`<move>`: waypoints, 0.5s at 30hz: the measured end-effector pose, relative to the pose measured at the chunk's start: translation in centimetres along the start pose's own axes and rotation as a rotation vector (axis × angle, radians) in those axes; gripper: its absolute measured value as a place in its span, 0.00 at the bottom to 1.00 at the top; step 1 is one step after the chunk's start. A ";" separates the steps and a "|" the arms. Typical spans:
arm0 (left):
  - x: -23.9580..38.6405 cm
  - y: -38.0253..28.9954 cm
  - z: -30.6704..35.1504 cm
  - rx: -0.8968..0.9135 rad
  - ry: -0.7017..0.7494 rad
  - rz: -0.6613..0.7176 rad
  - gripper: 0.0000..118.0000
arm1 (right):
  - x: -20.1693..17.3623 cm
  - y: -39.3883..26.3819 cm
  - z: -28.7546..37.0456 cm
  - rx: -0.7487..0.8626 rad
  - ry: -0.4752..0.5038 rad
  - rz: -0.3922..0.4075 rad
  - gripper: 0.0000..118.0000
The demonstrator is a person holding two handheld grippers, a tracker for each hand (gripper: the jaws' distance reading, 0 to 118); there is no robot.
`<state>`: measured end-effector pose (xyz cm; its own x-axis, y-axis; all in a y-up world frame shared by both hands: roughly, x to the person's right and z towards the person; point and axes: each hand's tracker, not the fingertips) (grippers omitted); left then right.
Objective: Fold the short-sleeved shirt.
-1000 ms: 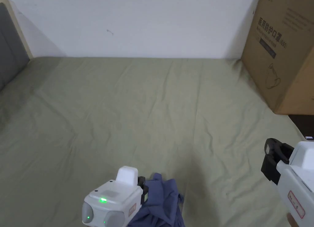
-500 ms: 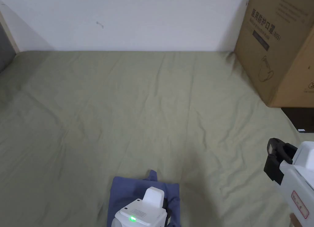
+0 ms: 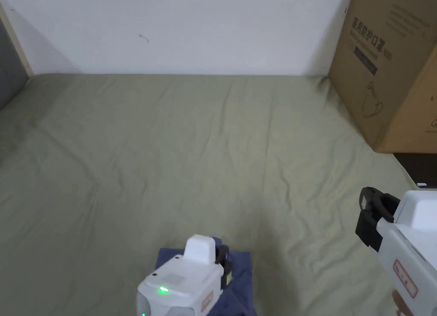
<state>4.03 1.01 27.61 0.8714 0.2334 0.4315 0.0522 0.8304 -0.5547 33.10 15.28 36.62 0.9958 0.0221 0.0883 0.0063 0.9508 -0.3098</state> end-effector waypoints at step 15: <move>-5.7 11.4 11.4 0.364 0.276 -0.149 0.00 | -5.5 3.5 1.2 0.145 0.068 0.018 0.00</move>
<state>-5.93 14.90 26.98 0.9668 -0.0037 0.2555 0.0552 0.9793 -0.1945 27.51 18.86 36.22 0.9996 0.0236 0.0177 -0.0202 0.9852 -0.1700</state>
